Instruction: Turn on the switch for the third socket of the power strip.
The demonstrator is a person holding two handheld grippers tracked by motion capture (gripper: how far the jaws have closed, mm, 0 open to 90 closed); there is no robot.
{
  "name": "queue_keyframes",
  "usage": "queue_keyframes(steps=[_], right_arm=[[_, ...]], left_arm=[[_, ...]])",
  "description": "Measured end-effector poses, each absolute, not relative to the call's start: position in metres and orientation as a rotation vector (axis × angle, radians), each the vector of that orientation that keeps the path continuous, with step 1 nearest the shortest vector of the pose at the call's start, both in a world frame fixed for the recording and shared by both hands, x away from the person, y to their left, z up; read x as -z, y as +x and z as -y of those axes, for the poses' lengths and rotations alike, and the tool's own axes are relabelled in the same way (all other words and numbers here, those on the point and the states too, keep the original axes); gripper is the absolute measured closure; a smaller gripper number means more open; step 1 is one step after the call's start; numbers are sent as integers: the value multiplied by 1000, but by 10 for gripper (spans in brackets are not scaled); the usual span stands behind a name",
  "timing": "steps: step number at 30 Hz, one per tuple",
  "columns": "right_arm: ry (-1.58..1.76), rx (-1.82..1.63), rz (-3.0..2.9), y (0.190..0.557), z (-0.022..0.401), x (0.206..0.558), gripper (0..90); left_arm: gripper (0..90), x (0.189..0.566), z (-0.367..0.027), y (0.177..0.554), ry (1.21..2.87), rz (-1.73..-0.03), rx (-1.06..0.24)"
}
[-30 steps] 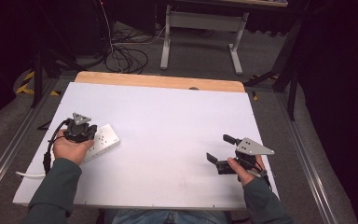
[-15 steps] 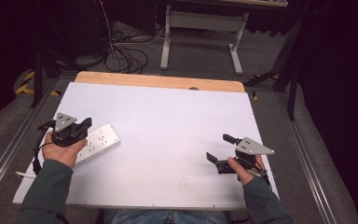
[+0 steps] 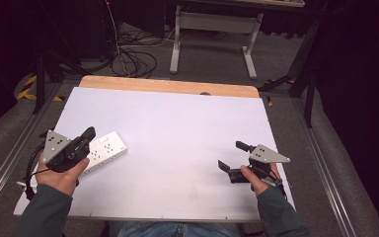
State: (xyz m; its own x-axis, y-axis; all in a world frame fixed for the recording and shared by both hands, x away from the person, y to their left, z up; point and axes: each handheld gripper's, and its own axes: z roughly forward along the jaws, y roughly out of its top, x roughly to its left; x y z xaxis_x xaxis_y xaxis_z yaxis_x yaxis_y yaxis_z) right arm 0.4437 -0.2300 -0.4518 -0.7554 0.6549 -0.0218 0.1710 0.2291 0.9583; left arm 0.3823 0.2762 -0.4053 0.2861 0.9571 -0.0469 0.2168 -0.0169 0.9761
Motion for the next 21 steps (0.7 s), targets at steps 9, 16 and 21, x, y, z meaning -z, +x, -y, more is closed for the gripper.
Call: queue_keyframes(steps=[9, 16, 21], right_arm=[[759, -1543, -2086, 444, 231, 451, 44], [763, -1544, -2084, 444, 231, 451, 43], [760, -1548, -2080, 444, 231, 451, 44]], left_arm=[[883, 404, -290, 368, 1439, -1150, -896], [878, 406, -295, 370, 1414, -1151, -911], [867, 406, -296, 370, 1401, -1153, -919]])
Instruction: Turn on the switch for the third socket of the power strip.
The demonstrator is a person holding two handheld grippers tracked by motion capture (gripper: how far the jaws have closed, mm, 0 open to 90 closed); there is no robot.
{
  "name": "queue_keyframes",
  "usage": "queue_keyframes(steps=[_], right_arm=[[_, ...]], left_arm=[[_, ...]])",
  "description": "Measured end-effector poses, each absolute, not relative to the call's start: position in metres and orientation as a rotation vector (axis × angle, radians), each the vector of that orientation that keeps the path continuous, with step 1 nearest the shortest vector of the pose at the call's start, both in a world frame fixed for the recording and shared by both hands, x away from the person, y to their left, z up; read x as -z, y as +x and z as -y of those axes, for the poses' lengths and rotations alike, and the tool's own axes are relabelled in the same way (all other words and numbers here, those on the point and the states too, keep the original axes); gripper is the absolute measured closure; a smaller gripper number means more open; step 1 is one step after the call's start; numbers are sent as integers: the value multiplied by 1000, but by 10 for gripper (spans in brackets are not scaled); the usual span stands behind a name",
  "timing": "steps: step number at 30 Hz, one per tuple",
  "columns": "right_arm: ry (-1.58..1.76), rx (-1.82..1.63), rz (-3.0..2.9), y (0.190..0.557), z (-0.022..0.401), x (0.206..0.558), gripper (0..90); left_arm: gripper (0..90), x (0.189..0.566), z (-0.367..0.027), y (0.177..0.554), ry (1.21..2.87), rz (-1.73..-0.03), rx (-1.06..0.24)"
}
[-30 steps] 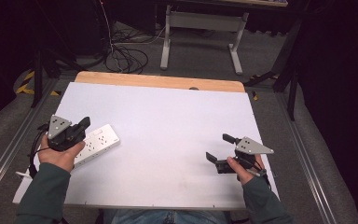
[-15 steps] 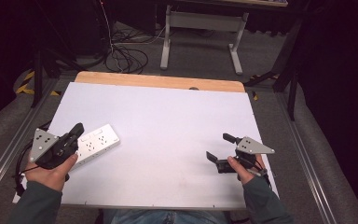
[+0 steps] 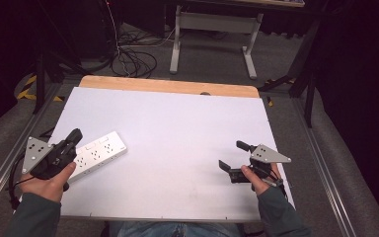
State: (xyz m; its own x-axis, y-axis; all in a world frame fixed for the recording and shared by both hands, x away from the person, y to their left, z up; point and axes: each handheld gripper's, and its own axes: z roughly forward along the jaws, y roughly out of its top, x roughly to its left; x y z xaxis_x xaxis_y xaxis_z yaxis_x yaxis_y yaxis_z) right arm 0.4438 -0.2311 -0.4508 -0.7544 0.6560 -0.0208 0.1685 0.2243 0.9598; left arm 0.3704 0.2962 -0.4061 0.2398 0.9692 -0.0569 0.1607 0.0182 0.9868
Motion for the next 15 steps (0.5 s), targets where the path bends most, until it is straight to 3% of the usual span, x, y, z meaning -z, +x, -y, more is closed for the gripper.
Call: queue_keyframes(steps=[10, 15], right_arm=[[762, -1551, -2078, 444, 231, 451, 44], [762, -1552, -2078, 444, 231, 451, 44]], left_arm=[[818, 406, -297, 371, 1388, -1158, -930], [689, 406, -297, 370, 1379, -1169, -950]])
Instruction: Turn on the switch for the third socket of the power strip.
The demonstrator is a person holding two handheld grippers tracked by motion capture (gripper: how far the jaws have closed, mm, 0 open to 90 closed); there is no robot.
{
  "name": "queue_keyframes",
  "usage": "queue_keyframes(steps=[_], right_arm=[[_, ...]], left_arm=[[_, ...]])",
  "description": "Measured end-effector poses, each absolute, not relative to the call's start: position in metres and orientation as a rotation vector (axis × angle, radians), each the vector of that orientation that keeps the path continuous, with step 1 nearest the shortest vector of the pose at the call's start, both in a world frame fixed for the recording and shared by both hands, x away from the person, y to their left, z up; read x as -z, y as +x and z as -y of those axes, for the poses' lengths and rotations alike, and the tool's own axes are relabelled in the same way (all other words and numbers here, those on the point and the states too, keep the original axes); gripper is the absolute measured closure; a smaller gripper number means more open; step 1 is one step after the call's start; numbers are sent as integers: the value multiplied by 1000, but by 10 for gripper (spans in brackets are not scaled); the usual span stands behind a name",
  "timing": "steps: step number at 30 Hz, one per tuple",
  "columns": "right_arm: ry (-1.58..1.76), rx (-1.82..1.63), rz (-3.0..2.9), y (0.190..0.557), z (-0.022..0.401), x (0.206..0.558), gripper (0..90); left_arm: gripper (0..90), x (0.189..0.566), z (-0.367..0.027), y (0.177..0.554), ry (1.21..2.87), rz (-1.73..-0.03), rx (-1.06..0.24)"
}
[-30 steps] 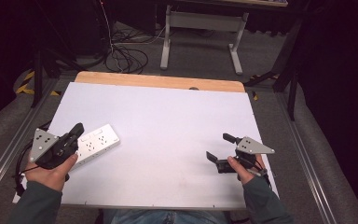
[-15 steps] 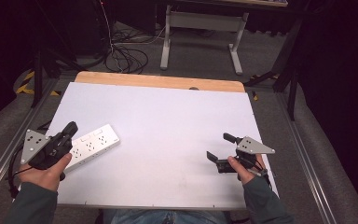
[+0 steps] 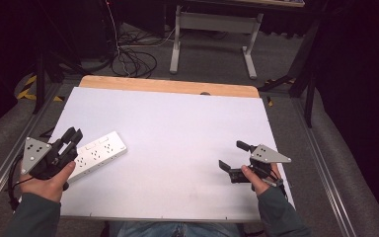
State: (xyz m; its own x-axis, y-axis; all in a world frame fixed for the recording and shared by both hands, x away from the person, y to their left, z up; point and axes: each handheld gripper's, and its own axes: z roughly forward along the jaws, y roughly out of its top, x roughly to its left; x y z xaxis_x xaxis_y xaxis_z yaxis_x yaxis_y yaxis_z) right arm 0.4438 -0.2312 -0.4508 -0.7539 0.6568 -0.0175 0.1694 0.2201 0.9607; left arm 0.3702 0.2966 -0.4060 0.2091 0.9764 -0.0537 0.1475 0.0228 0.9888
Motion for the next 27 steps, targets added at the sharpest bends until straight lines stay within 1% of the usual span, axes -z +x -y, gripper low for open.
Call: queue_keyframes(steps=[5, 9, 15, 19, 22, 27], right_arm=[[762, -1553, -2077, 444, 231, 451, 43], [763, -1552, -2077, 444, 231, 451, 43], [768, -1553, -2076, 443, 232, 451, 43], [770, -1552, -2074, 443, 232, 450, 43], [770, -1552, -2074, 443, 232, 450, 44], [771, -1553, -2073, 443, 232, 450, 44]], left_arm=[[537, 406, -297, 371, 1369, -1179, -962], [437, 406, -297, 372, 1359, -1191, -969], [356, 405, -298, 372, 1347, -1205, -977], [322, 406, -298, 372, 1346, -1211, -982], [266, 406, -298, 372, 1339, -1219, -984], [198, 406, -298, 373, 1337, -1217, -977]])
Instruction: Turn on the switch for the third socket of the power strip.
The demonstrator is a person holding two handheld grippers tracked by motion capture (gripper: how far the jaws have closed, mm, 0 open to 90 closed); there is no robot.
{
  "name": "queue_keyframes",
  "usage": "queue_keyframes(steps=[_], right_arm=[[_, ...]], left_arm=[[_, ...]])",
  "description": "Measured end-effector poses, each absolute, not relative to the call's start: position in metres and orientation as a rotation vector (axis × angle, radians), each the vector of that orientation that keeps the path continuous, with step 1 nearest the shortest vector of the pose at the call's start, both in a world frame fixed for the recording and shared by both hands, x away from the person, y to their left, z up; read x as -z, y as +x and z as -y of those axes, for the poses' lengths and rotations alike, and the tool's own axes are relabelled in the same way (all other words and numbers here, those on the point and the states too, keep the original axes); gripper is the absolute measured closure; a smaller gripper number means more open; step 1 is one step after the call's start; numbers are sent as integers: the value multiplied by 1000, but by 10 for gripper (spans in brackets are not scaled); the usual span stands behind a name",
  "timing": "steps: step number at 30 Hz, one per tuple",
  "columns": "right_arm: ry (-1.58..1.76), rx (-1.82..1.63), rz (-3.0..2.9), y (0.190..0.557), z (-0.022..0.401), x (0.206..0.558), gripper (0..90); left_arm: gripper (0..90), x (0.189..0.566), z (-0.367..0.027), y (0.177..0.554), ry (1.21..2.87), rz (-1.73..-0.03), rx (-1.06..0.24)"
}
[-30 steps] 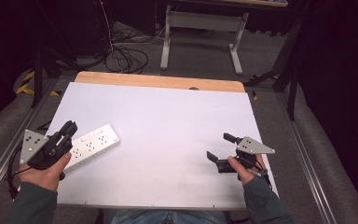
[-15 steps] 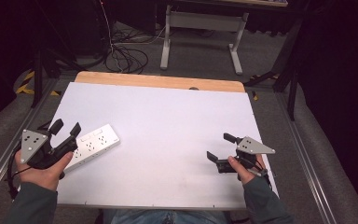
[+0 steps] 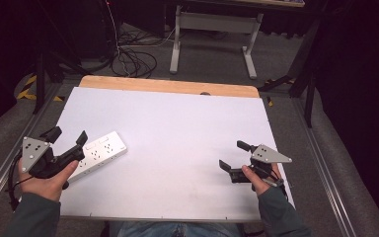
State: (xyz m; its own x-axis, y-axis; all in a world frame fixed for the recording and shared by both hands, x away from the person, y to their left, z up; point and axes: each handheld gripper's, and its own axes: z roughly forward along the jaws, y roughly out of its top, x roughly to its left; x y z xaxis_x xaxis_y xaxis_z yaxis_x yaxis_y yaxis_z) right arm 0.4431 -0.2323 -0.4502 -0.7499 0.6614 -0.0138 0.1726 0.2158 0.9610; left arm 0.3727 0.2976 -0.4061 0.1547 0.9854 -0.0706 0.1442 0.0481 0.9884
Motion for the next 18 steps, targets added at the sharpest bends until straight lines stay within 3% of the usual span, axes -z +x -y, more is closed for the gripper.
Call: queue_keyframes(steps=[14, 18], right_arm=[[771, -1552, -2074, 443, 232, 450, 43], [772, -1552, -2075, 444, 232, 451, 42]], left_arm=[[5, 408, -299, 372, 1351, -1200, -959], [8, 408, -299, 373, 1347, -1204, -960]])
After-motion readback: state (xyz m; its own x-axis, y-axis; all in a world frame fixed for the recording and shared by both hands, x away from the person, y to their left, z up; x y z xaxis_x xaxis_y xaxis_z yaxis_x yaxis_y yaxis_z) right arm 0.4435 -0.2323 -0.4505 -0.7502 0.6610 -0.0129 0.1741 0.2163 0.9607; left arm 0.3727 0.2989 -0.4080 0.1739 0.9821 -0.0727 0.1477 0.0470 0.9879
